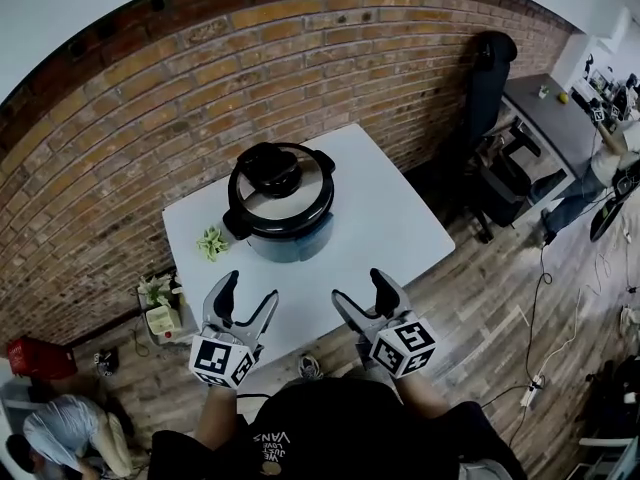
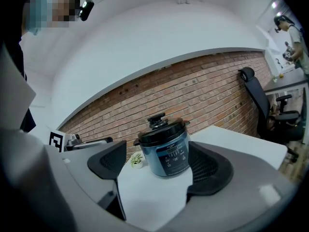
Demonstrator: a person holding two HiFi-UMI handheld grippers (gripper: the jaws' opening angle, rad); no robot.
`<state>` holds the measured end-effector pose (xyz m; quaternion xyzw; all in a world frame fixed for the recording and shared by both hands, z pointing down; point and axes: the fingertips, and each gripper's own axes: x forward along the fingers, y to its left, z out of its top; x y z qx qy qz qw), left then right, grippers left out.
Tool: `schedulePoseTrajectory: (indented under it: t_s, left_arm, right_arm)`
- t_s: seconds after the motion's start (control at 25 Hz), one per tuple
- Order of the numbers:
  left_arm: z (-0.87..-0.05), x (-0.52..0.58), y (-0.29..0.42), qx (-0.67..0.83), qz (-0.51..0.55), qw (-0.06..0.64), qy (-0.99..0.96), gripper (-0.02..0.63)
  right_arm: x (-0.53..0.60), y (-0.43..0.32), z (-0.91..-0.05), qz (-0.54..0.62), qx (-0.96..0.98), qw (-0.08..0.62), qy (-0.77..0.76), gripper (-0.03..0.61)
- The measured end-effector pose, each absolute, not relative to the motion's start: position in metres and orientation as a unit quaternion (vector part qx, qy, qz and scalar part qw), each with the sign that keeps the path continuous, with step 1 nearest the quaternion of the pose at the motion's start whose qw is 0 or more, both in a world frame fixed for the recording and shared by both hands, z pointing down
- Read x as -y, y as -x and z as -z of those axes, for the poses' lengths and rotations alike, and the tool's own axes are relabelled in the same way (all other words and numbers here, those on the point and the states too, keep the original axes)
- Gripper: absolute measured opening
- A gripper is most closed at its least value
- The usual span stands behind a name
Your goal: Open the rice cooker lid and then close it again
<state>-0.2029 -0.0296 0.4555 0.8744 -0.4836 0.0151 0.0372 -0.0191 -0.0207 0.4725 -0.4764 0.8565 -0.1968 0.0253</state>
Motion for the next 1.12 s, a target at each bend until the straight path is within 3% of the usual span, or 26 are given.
schedulePoseTrajectory:
  t_s: [0.36,1.12]
  left_arm:
    - [-0.458,0.084,0.205,0.502,-0.021,0.04,-0.863,0.319]
    - [-0.419,0.201,0.168,0.539,-0.115,-0.048,-0.833,0.319]
  right_arm:
    - [0.075,0.018,-0.482,0.214,-0.865,0.022,0.454,0.393]
    - [0.173,0.01,-0.485,0.226,-0.932,-0.012,0.283,0.393]
